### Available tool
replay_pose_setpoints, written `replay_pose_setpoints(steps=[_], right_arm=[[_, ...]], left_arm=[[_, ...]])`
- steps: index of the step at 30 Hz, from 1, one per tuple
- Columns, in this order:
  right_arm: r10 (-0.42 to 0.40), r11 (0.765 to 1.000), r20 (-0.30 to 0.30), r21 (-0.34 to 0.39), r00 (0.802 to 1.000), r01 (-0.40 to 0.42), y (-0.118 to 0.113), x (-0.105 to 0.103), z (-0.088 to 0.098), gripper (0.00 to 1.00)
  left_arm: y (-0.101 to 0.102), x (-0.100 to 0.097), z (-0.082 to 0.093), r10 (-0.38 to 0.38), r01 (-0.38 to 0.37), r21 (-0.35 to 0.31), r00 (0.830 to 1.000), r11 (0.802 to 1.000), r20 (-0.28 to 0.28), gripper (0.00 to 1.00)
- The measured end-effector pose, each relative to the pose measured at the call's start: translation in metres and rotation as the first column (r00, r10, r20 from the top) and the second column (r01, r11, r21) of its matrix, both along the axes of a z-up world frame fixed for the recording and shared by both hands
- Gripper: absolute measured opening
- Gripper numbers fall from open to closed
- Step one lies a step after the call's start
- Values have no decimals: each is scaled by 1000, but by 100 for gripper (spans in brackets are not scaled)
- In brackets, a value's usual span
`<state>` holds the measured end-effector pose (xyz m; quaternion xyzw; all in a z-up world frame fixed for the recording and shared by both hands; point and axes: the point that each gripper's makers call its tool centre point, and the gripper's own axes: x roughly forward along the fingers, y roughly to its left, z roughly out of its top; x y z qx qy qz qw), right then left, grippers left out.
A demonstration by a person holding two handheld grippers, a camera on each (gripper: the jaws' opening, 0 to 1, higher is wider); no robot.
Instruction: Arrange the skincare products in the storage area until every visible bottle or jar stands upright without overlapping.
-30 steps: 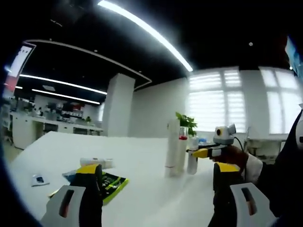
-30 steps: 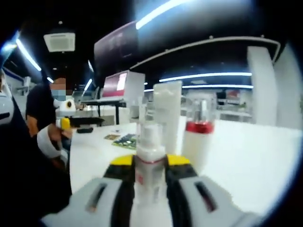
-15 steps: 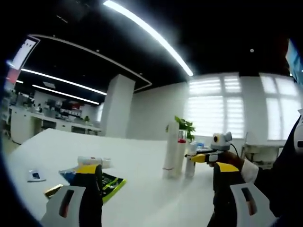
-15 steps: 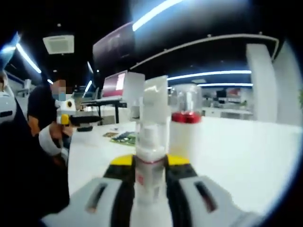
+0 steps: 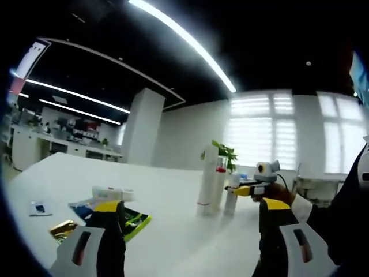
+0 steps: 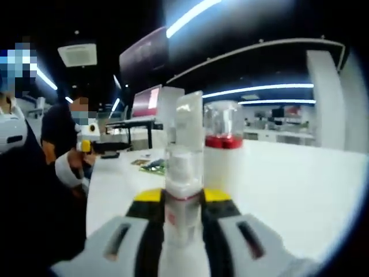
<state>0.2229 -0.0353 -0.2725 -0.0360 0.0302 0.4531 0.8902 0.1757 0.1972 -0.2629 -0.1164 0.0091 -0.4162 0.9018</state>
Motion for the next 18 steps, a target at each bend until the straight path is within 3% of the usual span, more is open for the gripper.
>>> replay_pose_setpoints(steps=[18], right_arm=[[30,1000,2,7,1000,-30,4,-6,-2,23]], left_arm=[[-4,-2,-4,-33,33,-18,999,999,-25,96]])
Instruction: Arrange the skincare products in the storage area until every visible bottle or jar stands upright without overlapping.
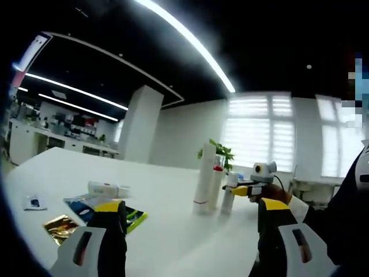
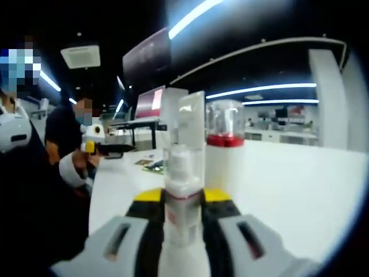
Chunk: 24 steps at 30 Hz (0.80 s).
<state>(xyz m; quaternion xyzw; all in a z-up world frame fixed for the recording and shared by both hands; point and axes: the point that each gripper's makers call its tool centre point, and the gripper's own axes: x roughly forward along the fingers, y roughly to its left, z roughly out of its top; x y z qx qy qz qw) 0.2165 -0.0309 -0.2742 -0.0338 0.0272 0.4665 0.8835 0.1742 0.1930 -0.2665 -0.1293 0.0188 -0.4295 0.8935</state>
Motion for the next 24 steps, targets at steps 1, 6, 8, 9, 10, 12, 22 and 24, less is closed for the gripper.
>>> replay_pose_setpoints(steps=[1,6,8,9,10,12,22,24], right_arm=[[1,1000,-2,1,1000,-1,0,0,0,23],[2,1000,-12,9,1000,-2,-1,1,-2,23],[2,1000,-15,13,1000,-2,-2,2,-2,23],[2,1000,-16,14,1000,-2,-2,2,-2,23],[2,1000,-17,14,1000,-1,-3,2,-2,23],[0,1000,-17,13,1000,0,-3,2,-2,23],[-30,1000,-23,-4,999,30,-8,5,-2,23],[-27,1000,-20,-4,999,27,-7,3,-2,23]], left_arm=[[0,0,0,-2,2,0,1000,1000,-1,96],[-1,-1,-1,-6,6,6,1000,1000,-4,96],[-1,-1,-2,-6,6,9,1000,1000,-5,96],[-1,-1,-2,-6,6,10,1000,1000,-6,96],[-1,0,-3,-5,6,11,1000,1000,-7,96],[-1,0,-3,-6,6,13,1000,1000,-7,96],[1,0,-2,2,-2,25,1000,1000,-2,95],[2,0,-2,2,-2,25,1000,1000,-2,95]])
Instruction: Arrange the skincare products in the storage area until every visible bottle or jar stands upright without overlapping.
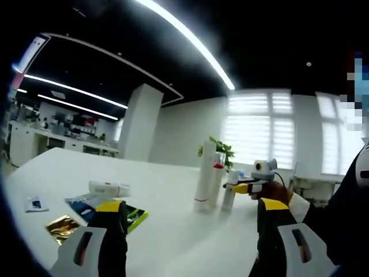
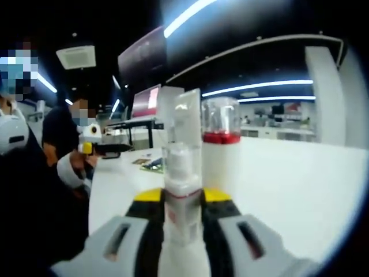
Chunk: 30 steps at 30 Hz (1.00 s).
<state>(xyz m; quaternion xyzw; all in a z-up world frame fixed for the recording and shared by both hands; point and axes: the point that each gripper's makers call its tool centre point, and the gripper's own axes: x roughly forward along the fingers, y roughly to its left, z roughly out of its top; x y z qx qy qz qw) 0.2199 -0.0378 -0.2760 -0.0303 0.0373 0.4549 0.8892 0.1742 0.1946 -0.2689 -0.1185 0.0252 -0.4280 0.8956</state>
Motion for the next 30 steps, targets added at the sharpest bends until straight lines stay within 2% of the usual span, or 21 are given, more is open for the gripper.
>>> replay_pose_setpoints(steps=[12,17,25,30], right_arm=[[-1,1000,17,18,1000,0,6,-7,3,30],[5,999,32,40,999,-7,7,-13,11,31],[-24,997,57,71,998,20,-5,-13,22,33],[-45,997,79,69,996,40,-10,-11,30,41]], left_arm=[[-1,0,-2,-6,6,8,1000,1000,-2,95],[-2,-1,-3,-9,9,13,1000,1000,-2,95],[-3,-2,-4,-15,15,26,1000,1000,2,96],[-2,-2,-3,-8,7,52,1000,999,18,99]])
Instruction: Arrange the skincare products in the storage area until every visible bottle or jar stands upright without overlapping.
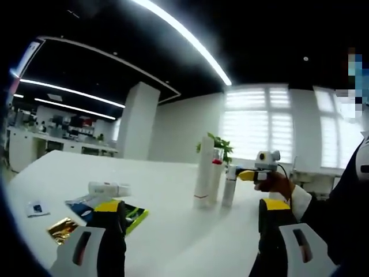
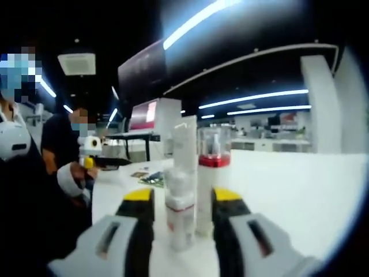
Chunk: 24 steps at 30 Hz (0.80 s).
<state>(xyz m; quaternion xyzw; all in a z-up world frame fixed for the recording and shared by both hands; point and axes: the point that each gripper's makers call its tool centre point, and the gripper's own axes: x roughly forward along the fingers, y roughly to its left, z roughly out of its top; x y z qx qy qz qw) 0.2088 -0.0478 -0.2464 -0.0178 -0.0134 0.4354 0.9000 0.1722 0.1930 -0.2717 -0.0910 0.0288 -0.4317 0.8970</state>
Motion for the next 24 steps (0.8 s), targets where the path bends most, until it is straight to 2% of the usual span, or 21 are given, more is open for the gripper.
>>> replay_pose_setpoints(steps=[7,12,13,16,19,24], right_arm=[[-9,1000,21,-23,1000,10,1,-4,9,48],[-22,999,55,-27,998,24,2,-8,22,54],[-34,999,79,-26,996,36,2,-9,27,53],[-32,999,91,7,995,32,4,-12,38,53],[-22,1000,105,-6,994,23,10,-15,41,53],[-35,999,135,4,990,35,13,-16,50,49]], left_arm=[[2,0,-1,10,-11,37,1000,999,18,99],[6,1,3,21,-22,32,1000,999,23,99],[7,1,3,22,-23,31,999,999,25,99],[8,1,4,26,-27,29,999,999,27,99],[9,1,4,27,-28,32,999,999,27,99],[10,3,0,34,-36,73,999,997,35,99]])
